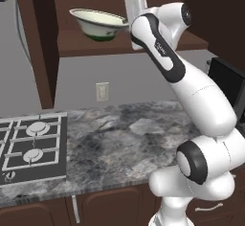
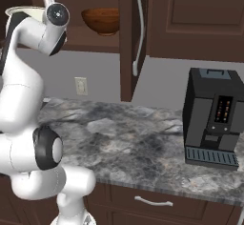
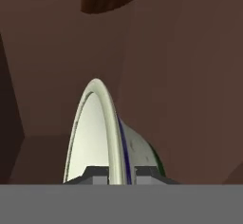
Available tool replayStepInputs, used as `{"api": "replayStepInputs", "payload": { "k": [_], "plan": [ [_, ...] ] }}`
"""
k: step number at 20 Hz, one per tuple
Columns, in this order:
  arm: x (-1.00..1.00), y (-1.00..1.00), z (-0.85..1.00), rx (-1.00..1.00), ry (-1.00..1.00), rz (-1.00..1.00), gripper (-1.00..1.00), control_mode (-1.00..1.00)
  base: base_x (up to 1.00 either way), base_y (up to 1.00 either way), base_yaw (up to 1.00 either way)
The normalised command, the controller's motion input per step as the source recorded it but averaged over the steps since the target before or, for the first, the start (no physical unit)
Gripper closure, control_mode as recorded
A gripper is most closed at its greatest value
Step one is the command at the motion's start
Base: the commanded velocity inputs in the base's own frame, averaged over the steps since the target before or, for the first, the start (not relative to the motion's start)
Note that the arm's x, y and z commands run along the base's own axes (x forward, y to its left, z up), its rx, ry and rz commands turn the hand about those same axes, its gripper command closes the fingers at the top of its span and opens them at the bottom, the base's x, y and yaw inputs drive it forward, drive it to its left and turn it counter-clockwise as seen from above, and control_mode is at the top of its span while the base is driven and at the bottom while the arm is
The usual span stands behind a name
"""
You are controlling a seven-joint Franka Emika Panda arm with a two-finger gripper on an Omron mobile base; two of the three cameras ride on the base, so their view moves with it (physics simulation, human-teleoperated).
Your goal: Move the bowls from the cabinet to the plates on the dining table.
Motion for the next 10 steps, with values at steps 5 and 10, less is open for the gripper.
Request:
{"api": "replayStepInputs", "payload": {
  "k": [5, 10],
  "plan": [
    [-0.38, -0.30, 0.29, 0.10, 0.09, -0.04, 1.00, -1.00, 0.00, 0.00, 0.00],
    [-0.23, -0.20, 0.00, 0.01, 0.24, -0.03, 1.00, -1.00, 0.00, 0.00, 0.00]
  ]
}}
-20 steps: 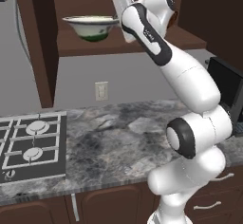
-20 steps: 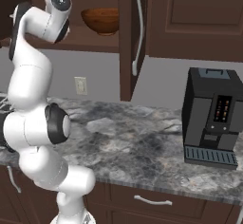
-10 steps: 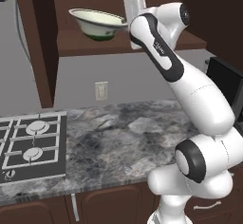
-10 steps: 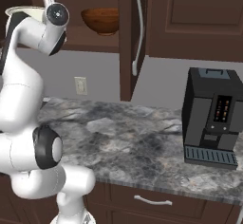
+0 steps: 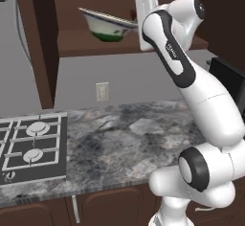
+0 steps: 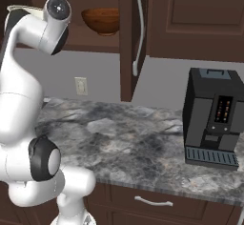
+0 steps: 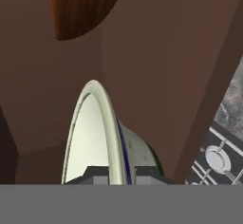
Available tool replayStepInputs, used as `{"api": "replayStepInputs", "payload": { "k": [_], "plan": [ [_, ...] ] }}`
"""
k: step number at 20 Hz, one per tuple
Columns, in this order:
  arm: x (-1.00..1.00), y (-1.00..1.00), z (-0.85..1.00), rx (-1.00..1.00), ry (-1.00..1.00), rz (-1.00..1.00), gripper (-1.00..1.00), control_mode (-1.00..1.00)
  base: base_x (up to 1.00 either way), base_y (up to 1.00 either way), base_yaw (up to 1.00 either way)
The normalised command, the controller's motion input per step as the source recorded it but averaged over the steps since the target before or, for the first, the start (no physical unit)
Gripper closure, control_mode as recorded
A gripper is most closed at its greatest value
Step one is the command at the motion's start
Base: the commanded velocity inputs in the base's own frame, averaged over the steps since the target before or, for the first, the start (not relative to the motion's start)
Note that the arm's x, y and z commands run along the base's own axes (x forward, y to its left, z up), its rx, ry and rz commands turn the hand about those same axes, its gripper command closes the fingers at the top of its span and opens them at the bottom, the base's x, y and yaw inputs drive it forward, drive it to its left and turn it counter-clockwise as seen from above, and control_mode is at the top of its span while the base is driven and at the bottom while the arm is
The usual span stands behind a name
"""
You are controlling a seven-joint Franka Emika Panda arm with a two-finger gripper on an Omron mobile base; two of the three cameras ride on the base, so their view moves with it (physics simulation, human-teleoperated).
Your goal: Move the bowls from the cabinet to the plates on the dining table.
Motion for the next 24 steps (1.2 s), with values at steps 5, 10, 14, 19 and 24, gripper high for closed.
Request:
{"api": "replayStepInputs", "payload": {
  "k": [5, 10, 14, 19, 24],
  "plan": [
    [-0.21, -0.14, -0.06, 0.00, 0.25, -0.01, 1.00, -1.00, 0.00, 0.00, 0.00],
    [-0.29, -0.19, 0.05, 0.03, 0.21, -0.02, 1.00, -1.00, 0.00, 0.00, 0.00],
    [-0.47, -0.18, 0.11, 0.03, 0.09, 0.00, 1.00, -1.00, 0.00, 0.00, 0.00],
    [-0.59, -0.20, 0.17, -0.07, -0.04, 0.00, 1.00, -1.00, 0.00, 0.00, 0.00],
    [-0.46, -0.24, 0.02, -0.22, -0.14, 0.00, 1.00, -1.00, 0.00, 0.00, 0.00]
  ]
}}
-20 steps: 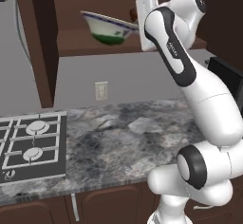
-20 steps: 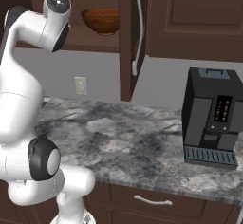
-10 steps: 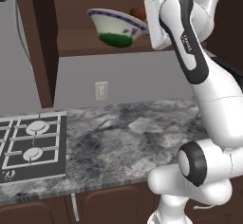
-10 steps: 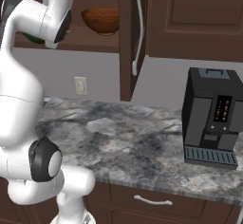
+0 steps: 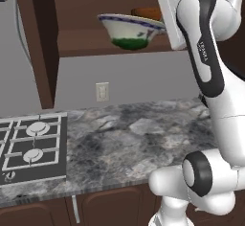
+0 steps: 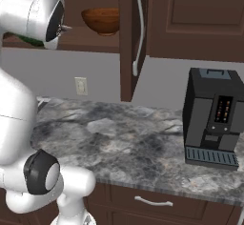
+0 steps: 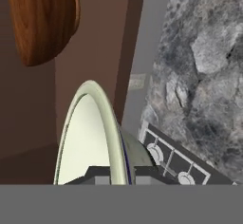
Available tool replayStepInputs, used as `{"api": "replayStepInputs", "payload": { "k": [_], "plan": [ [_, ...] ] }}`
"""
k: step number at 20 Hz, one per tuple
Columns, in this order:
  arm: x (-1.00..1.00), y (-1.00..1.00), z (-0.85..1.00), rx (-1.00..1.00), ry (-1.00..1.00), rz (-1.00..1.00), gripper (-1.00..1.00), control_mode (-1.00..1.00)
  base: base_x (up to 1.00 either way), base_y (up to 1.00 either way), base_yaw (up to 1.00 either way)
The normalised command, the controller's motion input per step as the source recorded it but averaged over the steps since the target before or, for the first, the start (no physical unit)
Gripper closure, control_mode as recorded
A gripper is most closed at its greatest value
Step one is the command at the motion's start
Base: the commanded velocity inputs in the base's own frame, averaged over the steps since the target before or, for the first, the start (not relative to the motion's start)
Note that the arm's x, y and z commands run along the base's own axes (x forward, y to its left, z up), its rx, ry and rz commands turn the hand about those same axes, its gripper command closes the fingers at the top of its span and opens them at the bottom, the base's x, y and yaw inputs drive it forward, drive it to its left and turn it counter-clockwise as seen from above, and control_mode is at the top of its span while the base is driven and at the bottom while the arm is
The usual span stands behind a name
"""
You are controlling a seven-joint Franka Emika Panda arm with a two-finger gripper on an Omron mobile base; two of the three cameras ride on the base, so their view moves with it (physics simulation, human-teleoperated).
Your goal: Move the bowls from the cabinet to the plates on the dining table.
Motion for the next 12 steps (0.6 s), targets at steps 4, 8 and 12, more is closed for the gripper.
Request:
{"api": "replayStepInputs", "payload": {
  "k": [4, 8, 12],
  "plan": [
    [-0.44, -0.17, 0.04, -0.21, -0.15, 0.00, 1.00, -1.00, 0.00, 0.00, 0.00],
    [-0.49, -0.03, 0.13, -0.13, -0.15, 0.00, 1.00, -1.00, 0.00, 0.00, 0.00],
    [-0.52, 0.00, 0.12, -0.08, -0.15, 0.00, 1.00, -1.00, 0.00, 0.00, 0.00]
  ]
}}
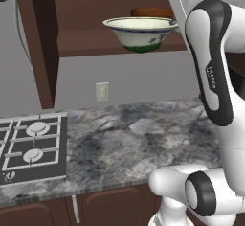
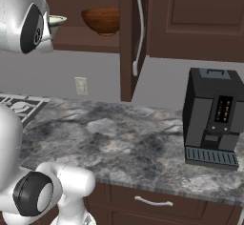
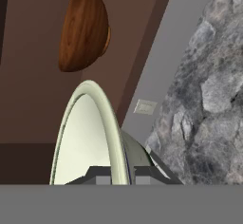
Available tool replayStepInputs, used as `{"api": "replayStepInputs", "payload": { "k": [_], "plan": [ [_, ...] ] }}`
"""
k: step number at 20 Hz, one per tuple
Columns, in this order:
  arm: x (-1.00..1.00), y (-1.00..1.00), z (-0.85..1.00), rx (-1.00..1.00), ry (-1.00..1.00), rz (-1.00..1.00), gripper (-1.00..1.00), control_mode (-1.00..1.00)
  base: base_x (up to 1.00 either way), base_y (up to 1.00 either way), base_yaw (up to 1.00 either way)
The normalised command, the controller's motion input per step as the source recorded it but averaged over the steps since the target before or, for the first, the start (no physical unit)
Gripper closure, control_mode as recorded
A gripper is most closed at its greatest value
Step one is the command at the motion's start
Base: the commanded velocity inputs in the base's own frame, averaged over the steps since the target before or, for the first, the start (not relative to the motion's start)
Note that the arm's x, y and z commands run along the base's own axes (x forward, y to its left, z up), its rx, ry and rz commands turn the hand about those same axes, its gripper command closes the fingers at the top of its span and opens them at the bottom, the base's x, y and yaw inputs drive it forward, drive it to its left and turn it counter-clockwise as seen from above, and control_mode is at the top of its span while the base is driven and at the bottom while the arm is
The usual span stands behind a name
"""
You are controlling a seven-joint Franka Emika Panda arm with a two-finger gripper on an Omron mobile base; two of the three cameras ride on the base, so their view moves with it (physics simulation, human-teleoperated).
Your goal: Move the bowls from the cabinet to the plates on the dining table.
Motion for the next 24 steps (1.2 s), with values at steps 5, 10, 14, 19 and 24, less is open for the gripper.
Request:
{"api": "replayStepInputs", "payload": {
  "k": [5, 10, 14, 19, 24],
  "plan": [
    [-0.49, -0.05, 0.11, -0.05, -0.12, 0.00, 1.00, -1.00, 0.00, 0.00, 0.00],
    [-0.27, -0.01, 0.00, -0.08, -0.08, 0.00, 1.00, -1.00, 0.00, 0.00, 0.00],
    [-0.35, -0.01, 0.00, -0.09, -0.11, 0.00, 1.00, -1.00, 0.00, 0.00, 0.00],
    [-0.40, -0.10, 0.07, -0.03, -0.02, -0.01, 1.00, -1.00, 0.00, 0.00, 0.00],
    [-0.38, -0.20, 0.17, 0.09, 0.10, -0.06, 1.00, -1.00, 0.00, 0.00, 0.00]
  ]
}}
